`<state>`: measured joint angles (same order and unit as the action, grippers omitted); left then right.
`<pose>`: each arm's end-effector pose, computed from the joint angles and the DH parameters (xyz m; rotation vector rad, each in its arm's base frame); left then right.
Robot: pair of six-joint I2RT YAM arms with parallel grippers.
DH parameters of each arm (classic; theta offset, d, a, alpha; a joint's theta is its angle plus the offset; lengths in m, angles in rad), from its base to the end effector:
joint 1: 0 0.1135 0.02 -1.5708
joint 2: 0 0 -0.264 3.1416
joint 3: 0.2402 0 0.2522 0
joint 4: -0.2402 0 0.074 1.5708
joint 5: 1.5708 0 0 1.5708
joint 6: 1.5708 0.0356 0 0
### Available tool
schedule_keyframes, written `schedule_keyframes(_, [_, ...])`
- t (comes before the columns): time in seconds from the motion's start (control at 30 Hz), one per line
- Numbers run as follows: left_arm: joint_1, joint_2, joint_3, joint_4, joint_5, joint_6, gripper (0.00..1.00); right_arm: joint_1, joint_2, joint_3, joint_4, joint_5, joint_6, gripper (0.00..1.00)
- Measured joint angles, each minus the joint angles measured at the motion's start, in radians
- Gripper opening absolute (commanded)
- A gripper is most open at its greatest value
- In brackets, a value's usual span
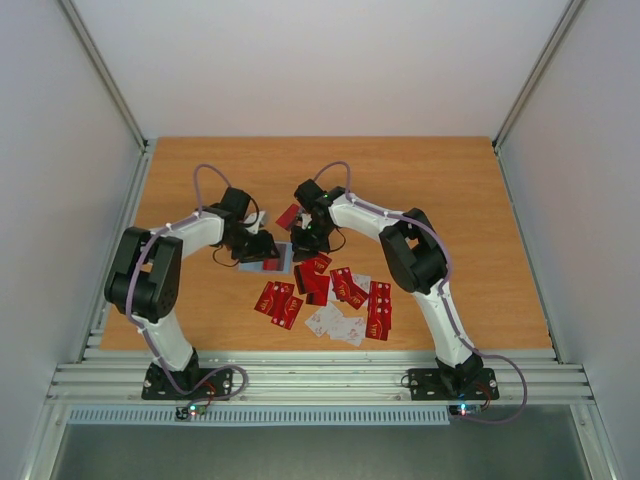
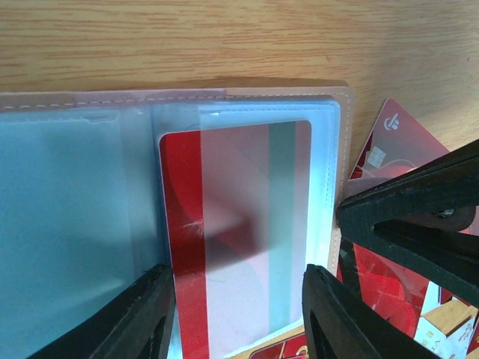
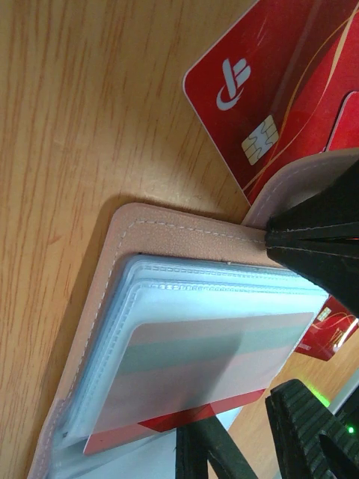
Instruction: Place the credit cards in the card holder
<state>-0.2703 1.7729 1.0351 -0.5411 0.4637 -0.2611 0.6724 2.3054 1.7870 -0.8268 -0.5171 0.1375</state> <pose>0.3090 -0.1021 0.1504 0.1134 2.8849 -0.7687 0.3512 0.3021 0.1379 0.8847 -2.8866 -0.8682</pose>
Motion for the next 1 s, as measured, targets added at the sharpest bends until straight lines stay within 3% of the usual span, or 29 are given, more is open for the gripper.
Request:
schedule_keyframes(0.57, [-0.01, 0.018, 0.008, 0.015, 0.048, -0.004, 0.46, 0.0, 0.021, 0.038, -0.025, -0.006, -0.003, 0.01])
schedule_keyframes(0.83, [-0.016, -0.001, 0.008, -0.006, 0.032, -0.04, 0.52, -0.011, 0.021, 0.046, -0.034, -0.003, -0.026, 0.02])
schedule_keyframes(1.0, [-0.021, -0.032, 0.018, -0.038, 0.034, -0.045, 0.53, -0.026, 0.021, 0.074, -0.057, -0.022, -0.038, 0.08])
